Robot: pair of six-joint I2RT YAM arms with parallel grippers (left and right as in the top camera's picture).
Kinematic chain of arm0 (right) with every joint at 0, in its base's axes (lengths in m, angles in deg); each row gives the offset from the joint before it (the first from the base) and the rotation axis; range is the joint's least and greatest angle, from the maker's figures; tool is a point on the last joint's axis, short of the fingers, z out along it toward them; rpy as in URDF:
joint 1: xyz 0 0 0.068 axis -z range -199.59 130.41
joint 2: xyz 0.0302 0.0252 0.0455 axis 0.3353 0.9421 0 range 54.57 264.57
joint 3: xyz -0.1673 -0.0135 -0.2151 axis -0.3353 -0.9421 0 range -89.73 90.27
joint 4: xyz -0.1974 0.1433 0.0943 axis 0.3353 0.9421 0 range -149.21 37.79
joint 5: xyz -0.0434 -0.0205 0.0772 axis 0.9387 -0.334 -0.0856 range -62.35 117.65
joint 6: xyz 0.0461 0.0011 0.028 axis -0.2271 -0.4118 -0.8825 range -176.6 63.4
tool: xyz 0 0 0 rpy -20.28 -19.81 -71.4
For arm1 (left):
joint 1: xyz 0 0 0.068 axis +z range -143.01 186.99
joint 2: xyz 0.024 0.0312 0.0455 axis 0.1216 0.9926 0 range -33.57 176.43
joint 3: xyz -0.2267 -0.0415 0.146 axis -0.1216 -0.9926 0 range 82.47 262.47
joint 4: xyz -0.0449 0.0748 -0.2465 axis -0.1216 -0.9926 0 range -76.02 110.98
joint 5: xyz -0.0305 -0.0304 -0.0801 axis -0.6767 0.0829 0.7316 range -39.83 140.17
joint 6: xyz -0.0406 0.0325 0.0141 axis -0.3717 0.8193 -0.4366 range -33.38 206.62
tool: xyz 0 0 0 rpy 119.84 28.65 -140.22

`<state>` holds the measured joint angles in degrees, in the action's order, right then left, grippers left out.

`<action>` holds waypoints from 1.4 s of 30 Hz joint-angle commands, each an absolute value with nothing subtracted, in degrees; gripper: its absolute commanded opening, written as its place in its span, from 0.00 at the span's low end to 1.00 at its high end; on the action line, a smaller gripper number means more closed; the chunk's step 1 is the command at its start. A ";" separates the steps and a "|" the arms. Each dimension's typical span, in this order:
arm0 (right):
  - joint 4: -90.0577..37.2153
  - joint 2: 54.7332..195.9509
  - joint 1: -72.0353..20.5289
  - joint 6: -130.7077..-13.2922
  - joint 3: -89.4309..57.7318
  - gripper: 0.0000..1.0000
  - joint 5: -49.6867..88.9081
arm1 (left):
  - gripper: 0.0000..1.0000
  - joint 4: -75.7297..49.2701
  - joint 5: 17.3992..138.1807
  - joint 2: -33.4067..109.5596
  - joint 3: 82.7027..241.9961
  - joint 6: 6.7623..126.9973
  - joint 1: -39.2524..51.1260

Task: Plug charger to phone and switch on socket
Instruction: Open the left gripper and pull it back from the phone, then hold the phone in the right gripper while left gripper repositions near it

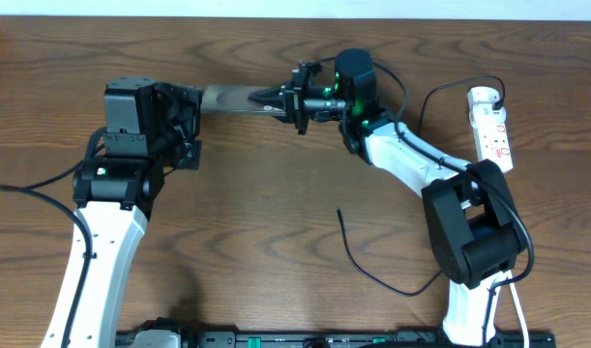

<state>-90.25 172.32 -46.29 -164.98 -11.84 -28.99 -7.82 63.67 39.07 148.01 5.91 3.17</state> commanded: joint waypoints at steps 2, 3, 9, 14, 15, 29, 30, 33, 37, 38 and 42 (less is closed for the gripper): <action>-95.11 171.73 -47.84 -172.63 -11.10 0.01 -28.81 | 0.92 -6.73 66.23 39.86 148.32 2.83 3.41; -96.27 171.73 -48.15 -173.20 -11.10 0.01 -28.29 | 0.92 -6.73 66.25 39.86 148.32 2.24 3.41; -99.59 171.73 -49.76 -174.03 -11.10 0.01 -25.93 | 0.92 -5.33 67.06 39.86 148.32 1.60 3.41; -100.02 171.73 -51.73 -174.03 -11.10 0.01 -24.92 | 0.92 -2.40 67.74 39.86 148.32 2.78 3.41; -100.88 171.73 -52.19 -174.03 -11.10 0.01 -24.75 | 0.93 -1.77 67.71 39.86 148.32 4.14 3.41; -105.03 171.73 -54.20 -174.03 -11.10 0.01 -22.41 | 0.92 -0.72 67.71 39.88 148.32 5.80 3.41; -105.53 171.73 -54.29 -174.03 -11.10 0.01 -22.43 | 0.92 -0.52 67.71 39.88 148.32 5.87 3.41; -106.17 171.73 -54.42 -174.03 -11.10 0.01 -22.41 | 0.85 0.66 67.71 39.90 148.32 7.77 3.41; -106.17 171.73 -54.59 -174.03 -11.10 0.01 -22.43 | 0.85 1.08 67.67 39.95 148.32 7.72 3.41; -106.17 171.73 -54.64 -174.03 -11.10 0.01 -22.45 | 0.85 1.23 67.65 39.97 148.32 7.75 3.41; -106.36 171.73 -54.79 -174.03 -11.10 0.01 -22.47 | 0.85 1.84 67.47 40.32 148.32 7.77 3.41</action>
